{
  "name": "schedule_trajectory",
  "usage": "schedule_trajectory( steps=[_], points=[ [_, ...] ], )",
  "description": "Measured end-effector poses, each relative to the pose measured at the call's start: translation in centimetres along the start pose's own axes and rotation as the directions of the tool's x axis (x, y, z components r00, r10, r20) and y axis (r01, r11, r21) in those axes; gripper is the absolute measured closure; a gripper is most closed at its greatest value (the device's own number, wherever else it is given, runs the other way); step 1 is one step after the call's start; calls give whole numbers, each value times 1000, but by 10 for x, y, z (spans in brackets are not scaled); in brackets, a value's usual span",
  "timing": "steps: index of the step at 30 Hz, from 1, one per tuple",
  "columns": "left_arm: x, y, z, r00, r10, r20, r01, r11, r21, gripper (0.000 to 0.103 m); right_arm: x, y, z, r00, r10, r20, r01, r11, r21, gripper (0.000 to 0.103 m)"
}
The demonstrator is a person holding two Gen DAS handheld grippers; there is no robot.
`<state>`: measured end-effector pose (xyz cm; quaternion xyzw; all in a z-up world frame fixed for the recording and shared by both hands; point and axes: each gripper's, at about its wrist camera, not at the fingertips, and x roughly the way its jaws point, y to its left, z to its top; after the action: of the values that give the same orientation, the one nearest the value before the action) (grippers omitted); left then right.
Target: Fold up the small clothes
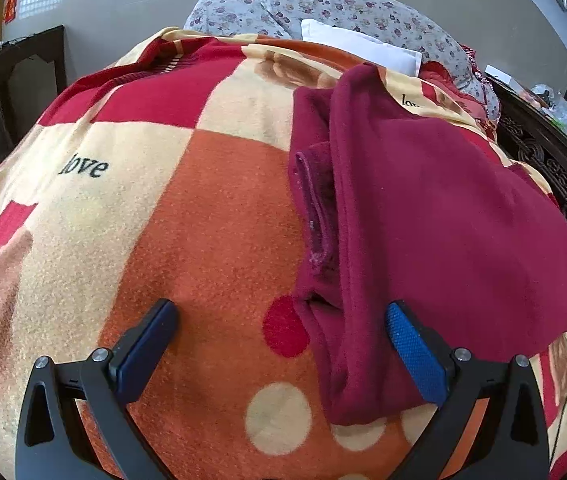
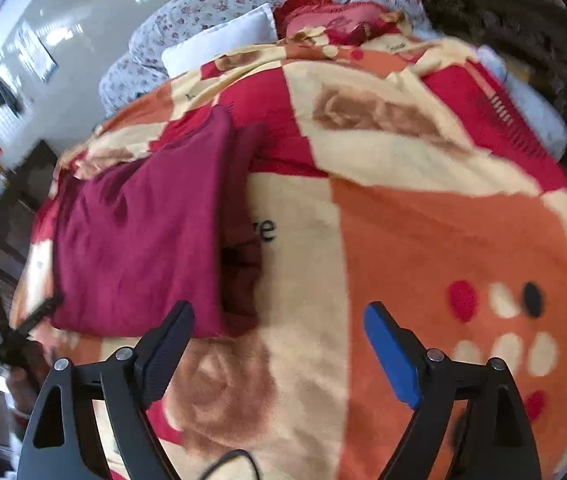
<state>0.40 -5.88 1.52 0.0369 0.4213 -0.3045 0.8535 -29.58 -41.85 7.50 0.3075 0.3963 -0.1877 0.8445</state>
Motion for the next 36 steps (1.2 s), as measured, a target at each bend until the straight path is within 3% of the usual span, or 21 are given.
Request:
schedule_trajectory(
  steps=[3,5,9,10,12,13,14,15,16,17,19,22,24,30,33,36],
  points=[
    [1,-2,-1,1000,-28,-11,28,999,-18,0,25,6,-2,997,80,-21,-79,996,33,11],
    [4,-8,1,1000,-3,-28,3,1000,-15,0,40,10,-2,990,136,-37,-134,990,40,9],
    [12,-18,5,997,-22,-74,21,1000,-22,0,48,26,2,992,129,5,-129,991,-27,4],
    [13,-20,6,997,-24,-78,21,999,-31,0,49,28,2,990,144,3,-144,989,-35,6],
    [13,-23,6,996,-49,-69,47,998,-40,0,56,32,1,978,208,-21,-208,978,-19,22],
    [13,-25,5,995,-69,-71,67,997,-32,5,59,33,0,978,205,-25,-205,979,-16,23],
    [13,-28,4,994,-77,-74,76,997,-18,20,62,37,-2,983,183,-13,-183,983,-34,26],
    [13,-33,3,994,-76,-78,77,997,8,29,62,39,-3,986,168,-6,-168,984,-52,30],
    [13,-35,2,993,-87,-85,89,996,15,45,61,41,-4,988,152,4,-152,987,-61,44],
    [11,-36,3,991,-96,-91,97,995,11,60,58,40,-4,989,146,11,-145,988,-59,71],
    [6,-32,6,986,-126,-110,123,992,-33,78,51,33,-2,984,177,21,-176,984,-26,87],
    [-7,-18,10,968,-221,-116,208,972,-109,85,31,33,-3,977,210,35,-209,977,-32,91],
    [-24,-11,11,963,-246,-108,234,965,-114,97,16,40,-4,971,235,50,-233,971,-52,92],
    [-72,1,-11,959,-263,-108,257,964,-63,97,-30,63,-28,955,296,34,-288,945,-155,95],
    [-73,6,-30,948,-274,-160,267,962,-63,97,-34,59,-45,960,278,6,-274,948,-165,95],
    [-64,6,-39,958,-243,-155,236,970,-60,96,-17,45,-57,975,219,-37,-222,965,-141,91]
  ],
)
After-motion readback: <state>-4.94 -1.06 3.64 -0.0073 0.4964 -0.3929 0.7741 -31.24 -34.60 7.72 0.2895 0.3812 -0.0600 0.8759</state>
